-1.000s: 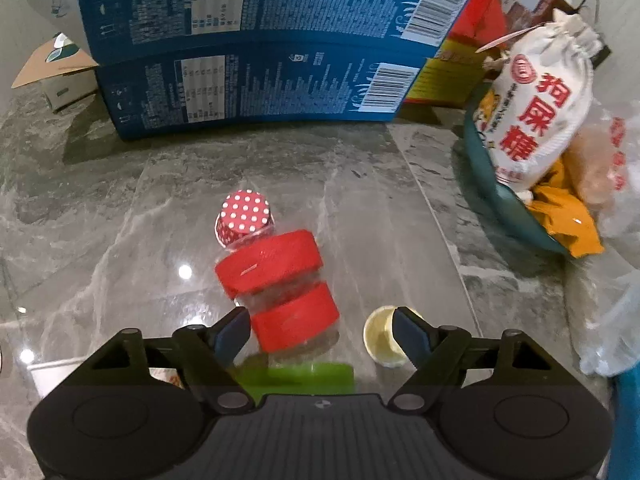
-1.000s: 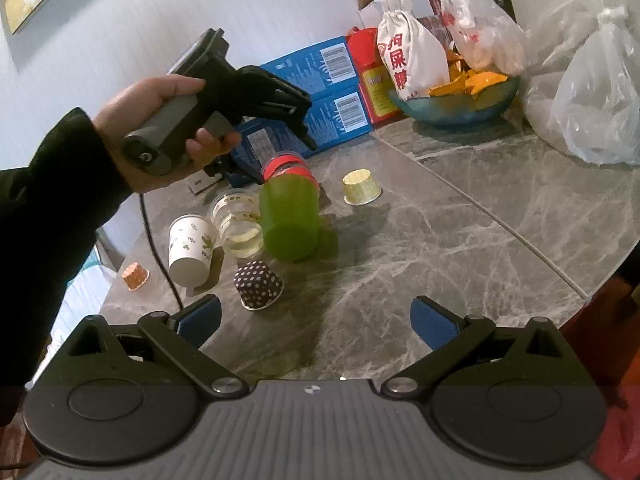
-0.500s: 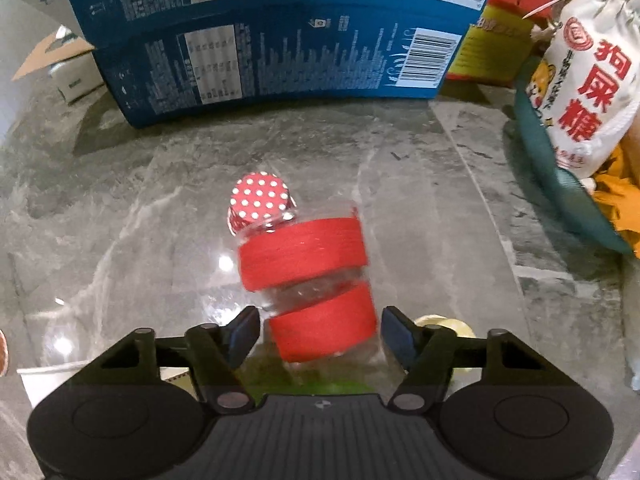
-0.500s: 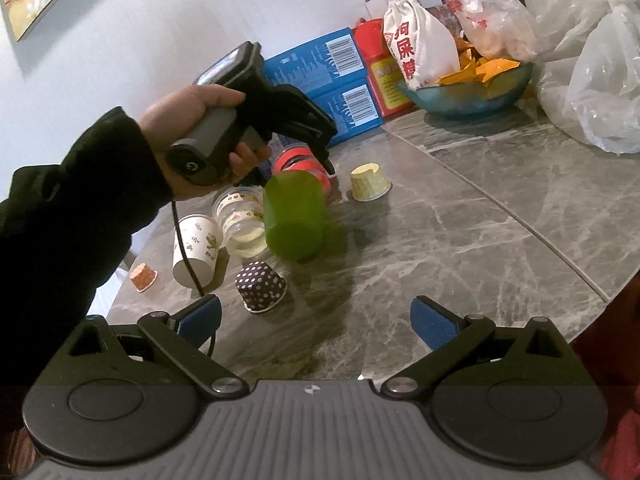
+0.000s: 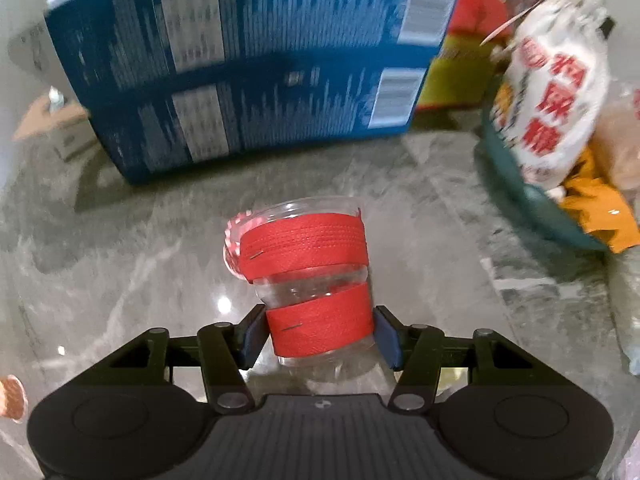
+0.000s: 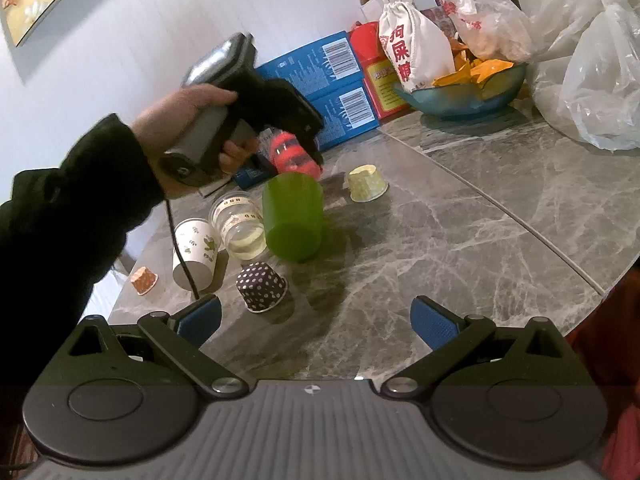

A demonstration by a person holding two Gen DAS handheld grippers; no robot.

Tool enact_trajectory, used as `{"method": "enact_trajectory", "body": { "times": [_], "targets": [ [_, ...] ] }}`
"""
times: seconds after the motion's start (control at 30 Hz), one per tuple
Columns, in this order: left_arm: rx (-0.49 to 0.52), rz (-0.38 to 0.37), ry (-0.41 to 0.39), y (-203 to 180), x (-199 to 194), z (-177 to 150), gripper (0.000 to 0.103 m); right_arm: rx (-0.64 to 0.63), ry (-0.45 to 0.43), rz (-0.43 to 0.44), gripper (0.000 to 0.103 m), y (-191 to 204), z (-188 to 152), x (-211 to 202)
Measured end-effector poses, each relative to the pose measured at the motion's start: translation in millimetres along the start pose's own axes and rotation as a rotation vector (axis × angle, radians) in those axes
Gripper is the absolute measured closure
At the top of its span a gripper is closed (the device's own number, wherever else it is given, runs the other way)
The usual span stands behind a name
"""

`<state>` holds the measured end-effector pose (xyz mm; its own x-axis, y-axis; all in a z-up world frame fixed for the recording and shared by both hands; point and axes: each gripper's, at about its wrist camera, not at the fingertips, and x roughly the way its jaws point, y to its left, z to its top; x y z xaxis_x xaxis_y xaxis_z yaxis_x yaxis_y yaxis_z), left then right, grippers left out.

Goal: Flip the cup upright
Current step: 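Reach the left tool to the red-banded clear cup and grasp it, then lift the cup with the left tool while the right tool grasps its body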

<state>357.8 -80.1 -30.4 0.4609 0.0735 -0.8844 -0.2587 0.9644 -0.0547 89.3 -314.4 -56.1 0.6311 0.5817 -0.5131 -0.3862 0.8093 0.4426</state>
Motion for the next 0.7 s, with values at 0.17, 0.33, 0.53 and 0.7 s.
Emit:
{"method": "enact_trajectory", "body": {
  "times": [0.17, 0.33, 0.53, 0.7],
  "targets": [
    [0.087, -0.067, -0.081, 8.0, -59.3, -13.1, 0.043, -0.012, -0.014, -0.002, 0.001, 9.0, -0.1, -6.1],
    [0.199, -0.081, -0.161, 41.3, -139.9, -62.2, 0.043, -0.014, -0.008, -0.026, 0.001, 17.8, -3.2, -13.5],
    [0.303, -0.009, -0.174, 102.7, -198.6, -156.7, 0.043, -0.002, -0.006, -0.068, 0.001, 26.5, -6.7, -29.4],
    [0.312, -0.057, -0.07, 133.5, -175.9, -221.6, 0.043, 0.005, 0.018, -0.035, 0.001, 47.3, -11.3, -21.7]
  ]
}}
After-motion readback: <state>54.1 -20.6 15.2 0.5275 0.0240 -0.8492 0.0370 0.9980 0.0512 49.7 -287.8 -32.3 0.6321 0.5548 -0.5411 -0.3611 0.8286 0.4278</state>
